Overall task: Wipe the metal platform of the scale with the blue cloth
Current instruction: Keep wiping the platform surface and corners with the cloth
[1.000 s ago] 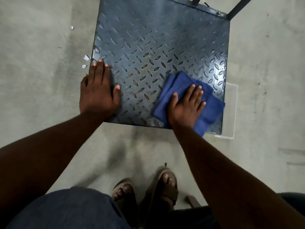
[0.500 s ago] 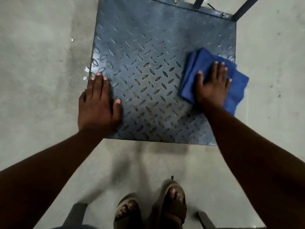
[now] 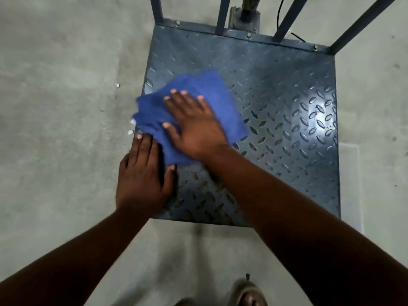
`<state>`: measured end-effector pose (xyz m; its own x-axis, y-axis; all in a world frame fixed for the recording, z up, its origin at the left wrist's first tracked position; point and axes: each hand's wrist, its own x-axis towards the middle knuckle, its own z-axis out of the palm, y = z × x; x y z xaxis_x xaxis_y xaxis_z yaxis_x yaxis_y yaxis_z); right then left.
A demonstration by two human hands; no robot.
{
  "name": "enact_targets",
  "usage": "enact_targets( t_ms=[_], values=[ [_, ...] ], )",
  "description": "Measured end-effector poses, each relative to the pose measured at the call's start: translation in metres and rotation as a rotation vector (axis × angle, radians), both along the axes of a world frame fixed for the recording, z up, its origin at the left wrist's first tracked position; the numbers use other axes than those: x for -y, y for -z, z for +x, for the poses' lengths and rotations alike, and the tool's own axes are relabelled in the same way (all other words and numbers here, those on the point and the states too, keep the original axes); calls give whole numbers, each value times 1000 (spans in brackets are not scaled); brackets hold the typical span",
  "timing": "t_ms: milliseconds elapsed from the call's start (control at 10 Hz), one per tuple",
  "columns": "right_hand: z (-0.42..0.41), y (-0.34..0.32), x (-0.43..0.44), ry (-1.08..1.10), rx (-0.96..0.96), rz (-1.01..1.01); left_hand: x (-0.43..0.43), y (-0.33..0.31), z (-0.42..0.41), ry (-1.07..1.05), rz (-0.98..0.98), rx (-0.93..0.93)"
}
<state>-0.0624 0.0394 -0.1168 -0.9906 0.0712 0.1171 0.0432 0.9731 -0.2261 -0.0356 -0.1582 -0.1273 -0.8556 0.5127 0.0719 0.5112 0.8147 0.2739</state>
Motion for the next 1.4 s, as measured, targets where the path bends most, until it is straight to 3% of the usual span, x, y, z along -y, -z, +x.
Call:
enact_targets(
  t_ms=[200, 300, 500, 600, 700, 800, 900, 1000, 1100, 1200, 1300, 1400],
  values=[
    [35, -5, -174, 734, 96, 37, -3, -5, 2, -22, -60, 52],
    [21, -12, -170, 935, 115, -49, -3, -7, 3, -22, -81, 68],
    [49, 1, -28, -109, 133, 82, -1, -4, 1, -13, -87, 66],
    [73, -2, -69, 150, 171, 101, -1, -5, 1, -15, -93, 94],
    [36, -23, -127, 819, 227, -5, -2, -6, 1, -22, -109, 109],
    [-37, -39, -113, -261, 495, -562, -2, -6, 1, -14, -110, 121],
    [-46, -22, -23, -404, 260, -26, -2, -6, 0, -18, -100, 121],
    [-72, 1, -19, -205, 65, -38, -3, -8, 1, -29, -92, 127],
    [-121, -11, -41, 369, -13, -26, -2, -8, 0, -26, -106, 138],
    [-111, 2, 8, 72, 23, -12, -2, -9, 0, -27, -120, 164],
    [-104, 3, 25, -613, 98, 63, -2, -8, -1, -28, -133, 159],
    [-138, -7, -19, -416, 115, 51, 0, -7, 0, -25, -130, 169]
  ],
)
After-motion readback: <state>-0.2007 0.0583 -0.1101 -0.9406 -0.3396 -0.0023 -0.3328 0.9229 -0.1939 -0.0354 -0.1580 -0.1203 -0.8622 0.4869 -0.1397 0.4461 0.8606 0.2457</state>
